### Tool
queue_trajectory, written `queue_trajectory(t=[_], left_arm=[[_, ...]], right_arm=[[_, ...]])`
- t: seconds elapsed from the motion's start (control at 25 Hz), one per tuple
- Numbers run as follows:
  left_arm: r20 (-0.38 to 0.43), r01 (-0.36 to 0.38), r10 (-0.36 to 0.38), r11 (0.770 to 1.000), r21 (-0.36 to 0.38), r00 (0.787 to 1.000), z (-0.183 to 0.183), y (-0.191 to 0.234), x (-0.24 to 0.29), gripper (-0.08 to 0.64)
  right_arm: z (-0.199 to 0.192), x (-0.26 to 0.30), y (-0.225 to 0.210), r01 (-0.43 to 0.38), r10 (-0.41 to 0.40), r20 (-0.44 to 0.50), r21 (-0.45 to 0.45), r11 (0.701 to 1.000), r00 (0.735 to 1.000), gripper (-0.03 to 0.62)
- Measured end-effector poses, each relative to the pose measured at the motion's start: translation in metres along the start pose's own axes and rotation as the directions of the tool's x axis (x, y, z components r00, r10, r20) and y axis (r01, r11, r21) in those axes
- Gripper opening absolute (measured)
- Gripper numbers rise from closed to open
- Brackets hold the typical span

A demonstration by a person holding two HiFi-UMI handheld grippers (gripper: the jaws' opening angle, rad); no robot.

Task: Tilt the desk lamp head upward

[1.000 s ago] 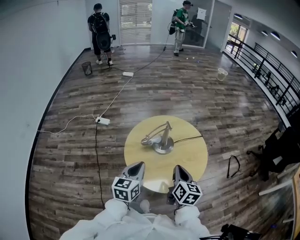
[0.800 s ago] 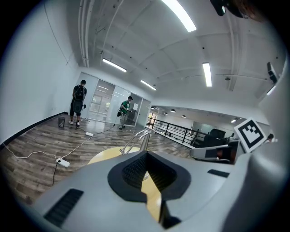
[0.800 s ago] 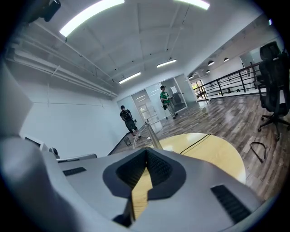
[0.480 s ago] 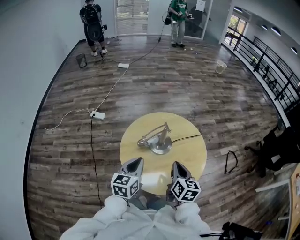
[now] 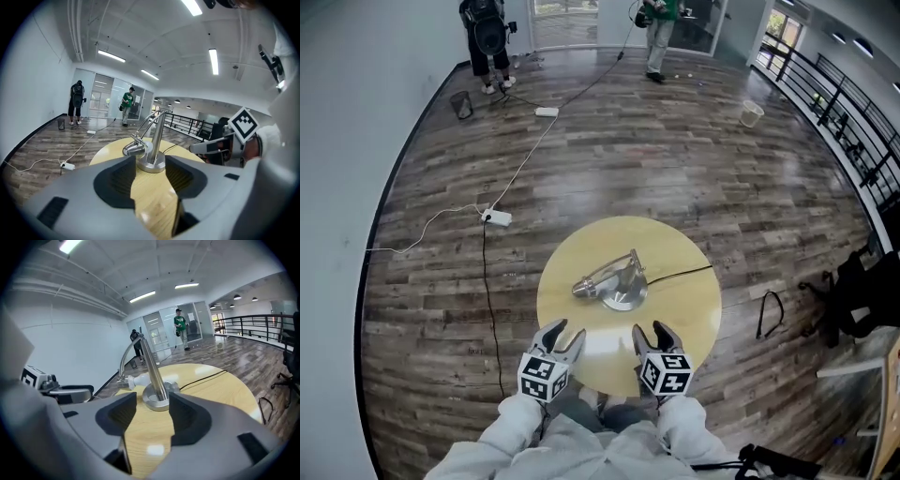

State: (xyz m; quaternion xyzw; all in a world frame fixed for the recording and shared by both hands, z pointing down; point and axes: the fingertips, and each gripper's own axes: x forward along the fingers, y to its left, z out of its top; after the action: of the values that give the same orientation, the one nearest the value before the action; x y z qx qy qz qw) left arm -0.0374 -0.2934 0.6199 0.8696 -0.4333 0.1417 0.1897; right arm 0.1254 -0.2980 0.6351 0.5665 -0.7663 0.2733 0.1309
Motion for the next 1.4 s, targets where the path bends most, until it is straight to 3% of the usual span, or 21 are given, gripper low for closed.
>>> queue_trajectory(t=[0.12,0.2,0.32,0.44,0.52,0.64,0.76,1.12,1.4], left_arm=[[-0.027,0.064,-0.062,0.995,0.080,0.998,-0.010,0.015,0.023,0.265],[-0.061,0.130,-0.121,0.976,0.174,0.991,-0.018,0.025,0.043,0.401],[-0.118,0.213,-0.186,0.932,0.293,0.975,-0.023,0.044,0.076,0.419],[-0.149,0.300,-0.264,0.888,0.349,0.953,-0.014,0.052,0.105,0.417],[-0.135,0.349,-0.322,0.870,0.348,0.937,-0.005,0.052,0.119,0.417],[-0.095,0.391,-0.381,0.866,0.312,0.920,0.006,0.052,0.132,0.410],[-0.081,0.388,-0.382,0.869,0.306,0.920,0.003,0.056,0.141,0.266],[-0.064,0.434,-0.434,0.862,0.261,0.899,0.005,0.059,0.145,0.256],[-0.077,0.426,-0.421,0.867,0.260,0.904,0.012,0.064,0.131,0.253]], right_arm=[[-0.005,0.040,-0.009,-0.016,0.012,-0.056,-0.080,0.997,0.998,0.239],[-0.007,0.069,-0.013,-0.034,0.022,-0.084,-0.153,0.988,0.996,0.278],[-0.006,0.113,-0.017,-0.072,0.041,-0.119,-0.269,0.960,0.992,0.314],[-0.003,0.150,-0.022,-0.097,0.049,-0.145,-0.349,0.932,0.988,0.319],[-0.001,0.168,-0.024,-0.104,0.051,-0.151,-0.374,0.921,0.987,0.319],[-0.004,0.188,-0.024,-0.128,0.059,-0.181,-0.400,0.907,0.982,0.319],[-0.007,0.194,-0.025,-0.158,0.079,-0.219,-0.372,0.915,0.973,0.319],[-0.007,0.201,-0.028,-0.184,0.063,-0.335,-0.343,0.921,0.940,0.319],[-0.006,0.201,-0.028,-0.187,0.070,-0.326,-0.341,0.921,0.943,0.319]])
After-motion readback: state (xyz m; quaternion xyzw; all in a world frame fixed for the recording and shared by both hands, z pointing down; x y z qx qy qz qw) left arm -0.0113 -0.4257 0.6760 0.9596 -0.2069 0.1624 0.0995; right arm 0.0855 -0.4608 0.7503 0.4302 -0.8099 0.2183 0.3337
